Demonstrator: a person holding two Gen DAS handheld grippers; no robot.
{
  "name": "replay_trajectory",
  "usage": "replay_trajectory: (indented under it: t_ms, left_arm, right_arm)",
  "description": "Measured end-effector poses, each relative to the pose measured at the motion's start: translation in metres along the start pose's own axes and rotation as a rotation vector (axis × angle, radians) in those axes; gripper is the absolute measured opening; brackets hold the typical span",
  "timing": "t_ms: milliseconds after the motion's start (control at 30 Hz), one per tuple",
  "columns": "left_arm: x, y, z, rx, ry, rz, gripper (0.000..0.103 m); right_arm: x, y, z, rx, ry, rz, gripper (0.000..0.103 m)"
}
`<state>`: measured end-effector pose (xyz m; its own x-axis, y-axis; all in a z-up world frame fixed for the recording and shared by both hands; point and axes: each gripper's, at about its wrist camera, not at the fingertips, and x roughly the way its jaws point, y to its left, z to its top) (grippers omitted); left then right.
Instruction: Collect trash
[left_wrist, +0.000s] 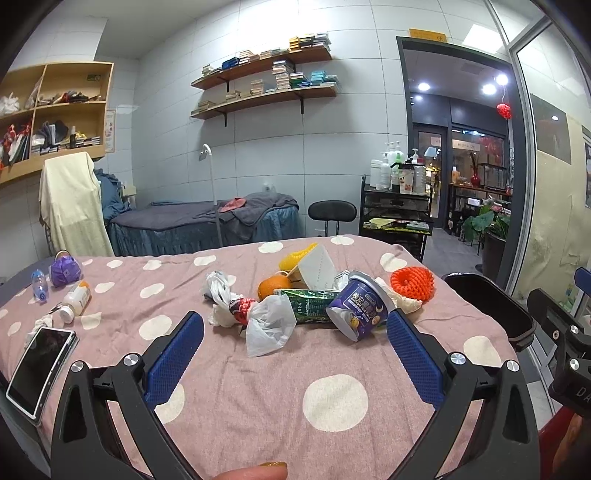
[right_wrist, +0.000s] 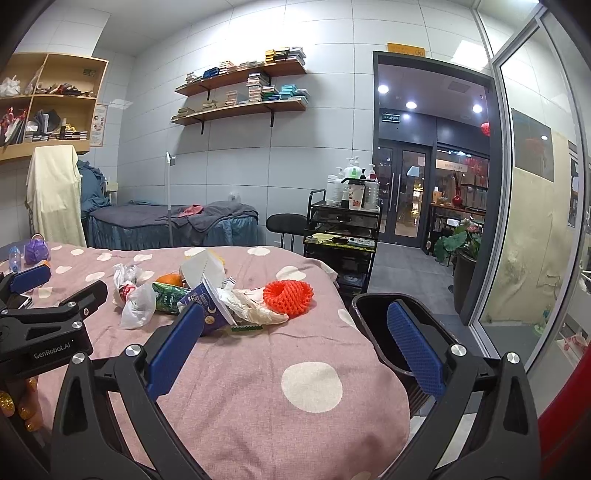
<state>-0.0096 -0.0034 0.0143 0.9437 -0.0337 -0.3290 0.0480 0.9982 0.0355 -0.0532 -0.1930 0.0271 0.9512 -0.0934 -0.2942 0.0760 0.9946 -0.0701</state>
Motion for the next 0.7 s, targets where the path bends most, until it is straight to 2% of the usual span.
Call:
replay_trajectory:
  t_ms: [700]
  left_arm:
    - [-0.0006, -0.0008, -0.0004, 0.002, -0.007, -0.006, 0.097]
  right_arm:
    - [-0.0013, -0.0019, 0.0002, 0.009, 0.011, 0.007, 0.098]
